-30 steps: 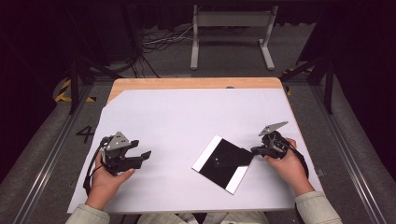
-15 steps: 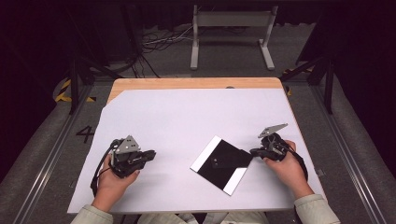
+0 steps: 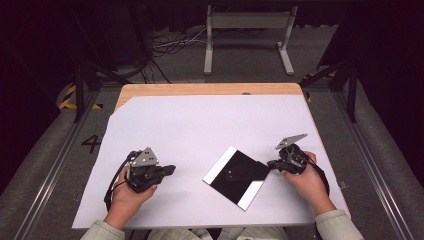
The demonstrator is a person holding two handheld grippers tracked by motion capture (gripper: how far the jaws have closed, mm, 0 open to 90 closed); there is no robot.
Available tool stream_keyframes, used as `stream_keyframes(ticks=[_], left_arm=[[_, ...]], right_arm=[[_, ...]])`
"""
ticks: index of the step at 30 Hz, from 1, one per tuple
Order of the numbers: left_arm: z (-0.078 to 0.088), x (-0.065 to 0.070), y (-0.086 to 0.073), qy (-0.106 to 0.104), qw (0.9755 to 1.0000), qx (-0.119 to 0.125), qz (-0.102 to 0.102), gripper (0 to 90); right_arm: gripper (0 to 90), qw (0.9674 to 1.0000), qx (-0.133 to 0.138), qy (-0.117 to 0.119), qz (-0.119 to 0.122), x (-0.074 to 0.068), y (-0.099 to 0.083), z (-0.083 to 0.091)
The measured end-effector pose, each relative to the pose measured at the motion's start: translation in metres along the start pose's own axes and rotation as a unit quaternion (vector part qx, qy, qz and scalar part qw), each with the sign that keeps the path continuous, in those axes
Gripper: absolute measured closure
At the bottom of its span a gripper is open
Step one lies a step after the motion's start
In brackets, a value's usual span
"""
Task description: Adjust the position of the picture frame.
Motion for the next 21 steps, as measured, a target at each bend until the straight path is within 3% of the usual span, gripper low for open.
stream_keyframes(ticks=[8, 21], left_arm=[[-0.003, 0.003, -0.001, -0.007, 0.9999, -0.006, -0.007, 89.9], [-0.012, 0.013, 0.0, -0.026, 0.9992, -0.019, -0.023, 90.0]], right_arm=[[90.0, 1.0, -0.007, -0.001, 0.003, -0.014, 0.0, -0.004], [90.0, 0.9996, -0.015, 0.022, 0.01, -0.033, 0.001, -0.011]])
Point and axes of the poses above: each handheld gripper's, and its own axes: z roughly backward along the jaws, y roughly out of its top, x roughly to its right, the point moved 1 cm from there along -z, roughly forward along the jaws, and after that the axes turned 14 degrees about y, right-handed, at the moved point
